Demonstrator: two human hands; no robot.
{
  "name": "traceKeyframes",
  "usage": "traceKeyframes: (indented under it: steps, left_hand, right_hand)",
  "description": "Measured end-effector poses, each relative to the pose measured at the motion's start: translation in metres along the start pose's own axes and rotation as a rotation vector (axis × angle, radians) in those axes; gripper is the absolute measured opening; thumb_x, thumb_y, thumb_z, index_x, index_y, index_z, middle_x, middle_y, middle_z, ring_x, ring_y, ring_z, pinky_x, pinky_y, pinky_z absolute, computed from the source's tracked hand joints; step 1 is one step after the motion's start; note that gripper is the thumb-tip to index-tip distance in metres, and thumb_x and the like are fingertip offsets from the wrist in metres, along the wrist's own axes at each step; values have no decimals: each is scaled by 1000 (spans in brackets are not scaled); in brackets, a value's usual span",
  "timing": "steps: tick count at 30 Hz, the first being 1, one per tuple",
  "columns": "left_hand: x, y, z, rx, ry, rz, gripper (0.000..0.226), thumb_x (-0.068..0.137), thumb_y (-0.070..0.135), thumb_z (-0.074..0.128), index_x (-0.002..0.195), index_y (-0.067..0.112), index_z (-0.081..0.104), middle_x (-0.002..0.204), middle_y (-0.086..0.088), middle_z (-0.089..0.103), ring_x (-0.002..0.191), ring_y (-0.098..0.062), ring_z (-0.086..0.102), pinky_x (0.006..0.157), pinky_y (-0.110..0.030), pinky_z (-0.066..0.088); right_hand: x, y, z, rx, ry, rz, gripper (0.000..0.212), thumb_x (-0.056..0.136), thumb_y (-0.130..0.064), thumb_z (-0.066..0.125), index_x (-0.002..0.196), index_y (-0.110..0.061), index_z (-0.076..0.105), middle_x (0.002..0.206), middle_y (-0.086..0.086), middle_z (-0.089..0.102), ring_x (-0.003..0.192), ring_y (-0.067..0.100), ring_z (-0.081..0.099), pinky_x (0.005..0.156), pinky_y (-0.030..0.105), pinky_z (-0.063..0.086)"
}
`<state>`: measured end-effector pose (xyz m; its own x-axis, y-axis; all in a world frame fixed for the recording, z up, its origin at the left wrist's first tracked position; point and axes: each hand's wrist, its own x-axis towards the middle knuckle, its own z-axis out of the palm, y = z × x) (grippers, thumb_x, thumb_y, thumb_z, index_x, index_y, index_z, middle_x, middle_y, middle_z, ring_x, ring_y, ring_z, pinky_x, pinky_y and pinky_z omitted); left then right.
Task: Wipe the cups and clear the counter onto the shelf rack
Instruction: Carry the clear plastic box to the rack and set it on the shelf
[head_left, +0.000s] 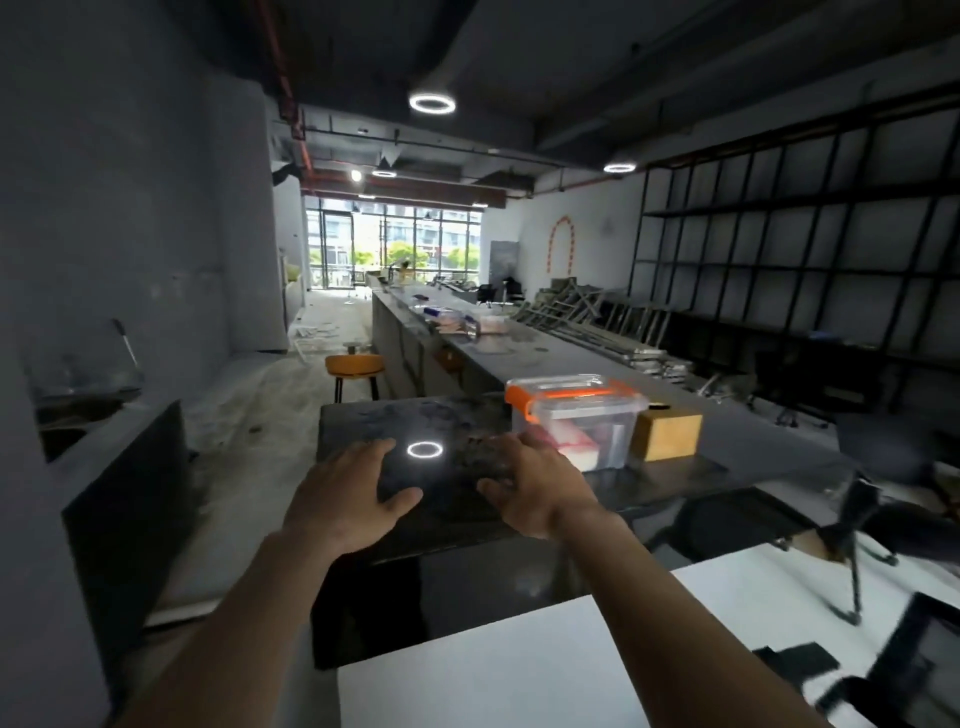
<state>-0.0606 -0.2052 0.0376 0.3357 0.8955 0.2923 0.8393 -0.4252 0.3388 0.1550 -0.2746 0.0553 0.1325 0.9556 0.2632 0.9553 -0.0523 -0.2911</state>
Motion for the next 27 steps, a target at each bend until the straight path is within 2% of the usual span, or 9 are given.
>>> traceKeyframes:
  steps: [6,11,15,20,22,24,27]
  left_hand:
    - [28,102,43,-97,6,24,71,83,64,58,144,32,40,152,2,43,139,-23,41,109,-38,36]
    - [48,162,72,-168,26,-22,72,82,64,59,144,31,40,152,1,44,140,-22,40,109,-38,37]
    - [60,184,82,-199,19,-91,71,84,60,60,145,31,38,151,-2,44,140,-24,41,106,-38,38]
    - [89,199,87,-342,40,-108,66,91,51,59,145,19,43,149,-4,48,137,-24,45,98,-29,35]
    - [105,199,92,-420,44,-138,68,91,49,60,148,18,39,153,-4,44,140,-25,41,103,-32,35]
    - [121,197,97,-503,52,-173,67,91,46,61,148,19,38,152,-5,44,139,-25,42,100,-32,36]
    - [147,190,106,-618,58,-235,74,88,55,60,149,21,36,153,-6,43,138,-27,44,100,-34,37]
  right_hand:
    - [-7,119,-35,-16,31,109,65,94,-41,64,152,-28,37,157,6,42,138,32,46,108,48,45]
    - [2,194,-59,5,34,162,64,94,-41,65,150,-27,39,153,7,45,132,33,51,105,48,49]
    - [18,224,-65,51,37,186,60,95,-40,64,148,-27,41,147,8,50,129,33,53,101,46,49]
    - [52,238,-64,207,91,236,51,94,-36,67,141,-23,52,138,12,59,122,34,58,97,41,49]
    - [69,241,-61,290,121,282,51,92,-39,67,138,-21,54,135,14,63,120,35,60,98,43,51]
    - [87,246,-57,378,149,319,57,89,-43,67,140,-21,53,136,14,63,119,35,62,99,48,53]
    - [110,250,-54,499,183,368,61,92,-42,67,145,-18,49,141,16,60,125,36,59,103,51,51]
